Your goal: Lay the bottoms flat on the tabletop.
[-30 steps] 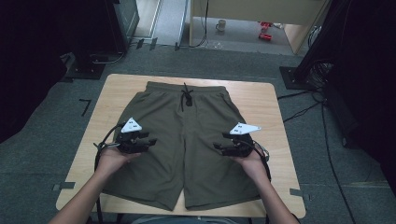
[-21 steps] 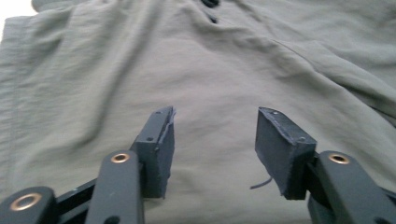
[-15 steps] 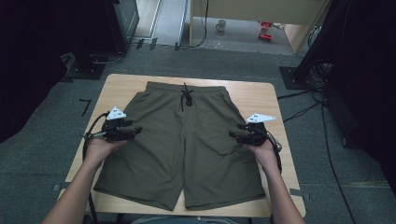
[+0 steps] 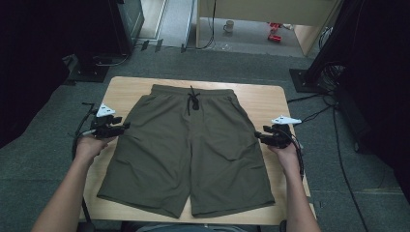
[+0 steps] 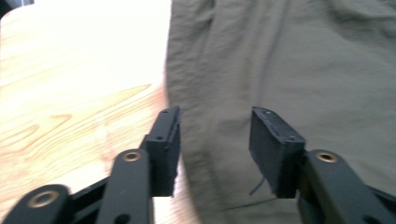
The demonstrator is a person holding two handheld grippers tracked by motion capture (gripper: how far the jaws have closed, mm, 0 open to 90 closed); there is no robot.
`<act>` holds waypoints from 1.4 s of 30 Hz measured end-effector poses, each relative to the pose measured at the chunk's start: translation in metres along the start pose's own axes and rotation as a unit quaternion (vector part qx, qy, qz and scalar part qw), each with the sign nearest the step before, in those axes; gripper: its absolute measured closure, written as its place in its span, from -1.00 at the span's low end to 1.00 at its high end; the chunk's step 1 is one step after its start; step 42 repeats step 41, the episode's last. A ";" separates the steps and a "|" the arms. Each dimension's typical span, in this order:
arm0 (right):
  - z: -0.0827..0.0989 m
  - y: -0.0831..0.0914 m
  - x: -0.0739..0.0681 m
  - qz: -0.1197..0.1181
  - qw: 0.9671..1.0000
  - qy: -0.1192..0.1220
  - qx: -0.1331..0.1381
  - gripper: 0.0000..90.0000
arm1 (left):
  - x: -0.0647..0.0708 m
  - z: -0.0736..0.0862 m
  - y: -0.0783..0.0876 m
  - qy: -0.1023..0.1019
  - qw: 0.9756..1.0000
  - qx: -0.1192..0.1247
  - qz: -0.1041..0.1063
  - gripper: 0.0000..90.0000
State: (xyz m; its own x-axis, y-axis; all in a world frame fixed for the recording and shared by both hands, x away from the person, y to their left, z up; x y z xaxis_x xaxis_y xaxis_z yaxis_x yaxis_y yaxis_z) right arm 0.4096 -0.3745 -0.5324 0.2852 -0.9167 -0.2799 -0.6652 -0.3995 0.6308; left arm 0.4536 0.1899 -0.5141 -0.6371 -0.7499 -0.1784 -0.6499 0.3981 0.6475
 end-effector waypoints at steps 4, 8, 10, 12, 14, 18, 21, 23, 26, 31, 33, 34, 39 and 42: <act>0.003 0.003 0.013 0.014 1.000 -0.012 0.006 0.03 | -0.015 0.007 -0.002 0.014 1.000 -0.005 -0.010 0.25; 0.007 0.003 0.022 0.025 0.999 -0.024 0.010 0.03 | -0.027 0.017 -0.006 0.027 0.999 -0.015 -0.023 0.29; 0.008 0.003 0.025 0.028 0.999 -0.024 0.010 0.03 | -0.031 0.022 -0.009 0.032 0.999 -0.026 -0.031 0.31; 0.009 0.003 0.027 0.033 0.999 -0.020 0.012 0.03 | -0.030 0.027 -0.014 0.028 0.998 -0.039 -0.030 0.33; 0.010 0.004 0.030 0.040 0.999 -0.020 0.013 0.03 | -0.028 0.030 -0.018 0.034 0.998 -0.038 -0.027 0.33; 0.015 0.001 0.030 0.041 0.999 -0.017 0.005 0.02 | -0.020 0.033 -0.025 0.027 0.999 -0.034 -0.028 0.31; 0.019 -0.003 0.030 0.044 0.999 -0.013 -0.007 -0.01 | -0.018 0.033 -0.025 0.029 0.998 -0.032 -0.035 0.27; 0.021 -0.004 0.031 0.045 0.999 -0.012 -0.012 -0.03 | -0.017 0.033 -0.025 0.026 0.998 -0.034 -0.038 0.20; 0.023 -0.007 0.030 0.048 0.999 -0.003 -0.004 -0.16 | -0.012 0.036 -0.025 0.023 0.999 -0.013 -0.024 0.03; 0.024 -0.010 0.024 0.052 0.999 -0.001 -0.002 -0.39 | -0.012 0.037 -0.025 0.037 0.998 -0.018 -0.044 -0.14; 0.025 -0.010 0.024 0.054 0.999 -0.002 -0.004 -0.47 | -0.012 0.037 -0.025 0.046 0.997 -0.022 -0.052 -0.23; 0.025 -0.011 0.025 0.056 0.998 -0.003 -0.005 -0.51 | -0.012 0.037 -0.025 0.046 0.997 -0.023 -0.054 -0.26; 0.025 -0.011 0.026 0.067 0.998 -0.012 -0.006 -0.65 | -0.012 0.037 -0.025 0.049 0.997 -0.025 -0.056 -0.30; 0.026 -0.011 0.027 0.075 0.997 -0.019 -0.008 -0.70 | -0.011 0.037 -0.025 0.048 0.997 -0.026 -0.055 -0.33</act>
Point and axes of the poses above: each handheld gripper's, and its own axes: y roughly backward along the jaws, z roughly out of its underside, x roughly to its right, the point moved 6 cm from there along -y, roughly forward along the jaws, and after that the axes turned 14 degrees about -y, right-handed, at the moved point
